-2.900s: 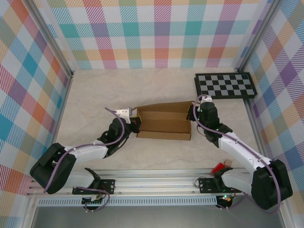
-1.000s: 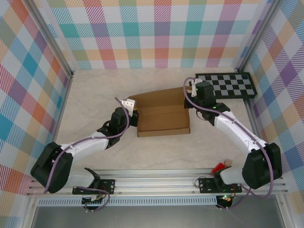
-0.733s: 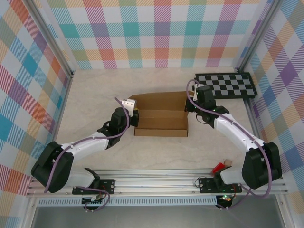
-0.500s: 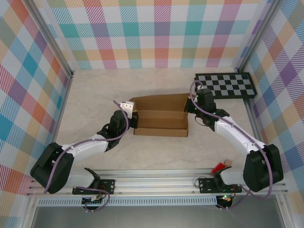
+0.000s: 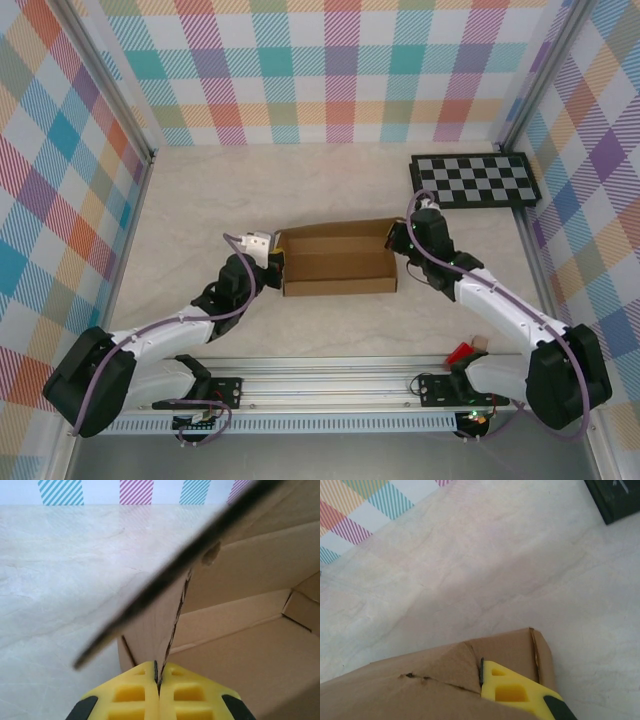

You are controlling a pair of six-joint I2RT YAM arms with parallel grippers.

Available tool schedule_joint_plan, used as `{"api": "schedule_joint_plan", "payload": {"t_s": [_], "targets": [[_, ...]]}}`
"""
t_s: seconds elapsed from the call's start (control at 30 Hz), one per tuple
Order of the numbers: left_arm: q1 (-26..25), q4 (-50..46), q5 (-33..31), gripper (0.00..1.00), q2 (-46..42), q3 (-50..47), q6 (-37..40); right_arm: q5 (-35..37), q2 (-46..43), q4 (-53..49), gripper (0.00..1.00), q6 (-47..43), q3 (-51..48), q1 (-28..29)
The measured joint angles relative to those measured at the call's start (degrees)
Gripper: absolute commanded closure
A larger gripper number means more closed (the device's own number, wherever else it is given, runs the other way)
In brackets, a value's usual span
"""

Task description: Fold the paper box

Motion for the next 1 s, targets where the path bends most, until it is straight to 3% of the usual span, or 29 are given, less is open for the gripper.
{"api": "schedule_joint_plan", "payload": {"t_s": [0.27,0.3,0.4,0.5,0.57,0.83,0.93,1.0], "targets": [[-2.14,-0.39,-1.14,1.00,-0.79,-1.31,-2.93,4.63,-1.75,3.80,1.00,1.68,-6.32,2.62],[-2.23,-0.74,-1.42,0.96,-0.85,-1.29,-2.95,5.01,-2.23,4.87,1.00,1.60,-7.48,2.80],[-2.29,-3.32,-1.53,0.78,-0.85,-0.33,-3.41,6.38,-4.37,6.36,1.00,1.36,-9.97,3.34],[-2.54,-10.56,-1.51,0.44,-2.54,2.03,-5.90,8.90,-4.87,5.38,1.00,0.52,-9.84,3.39],[-2.56,-17.62,-1.53,0.34,-6.27,3.28,-9.03,10.36,-4.28,4.70,1.00,-0.13,-9.46,3.39],[-2.54,-49.55,-0.31,0.34,-26.80,14.23,-20.92,15.45,-3.85,3.45,1.00,-0.17,-9.03,3.02],[-2.54,-56.35,-0.37,0.31,-26.84,23.28,-21.84,15.82,-4.13,3.78,1.00,-0.66,-9.42,3.04],[-2.54,-58.31,-0.94,0.31,-22.18,31.01,-21.07,15.96,-4.94,4.72,1.00,-1.68,-10.45,3.08]]}}
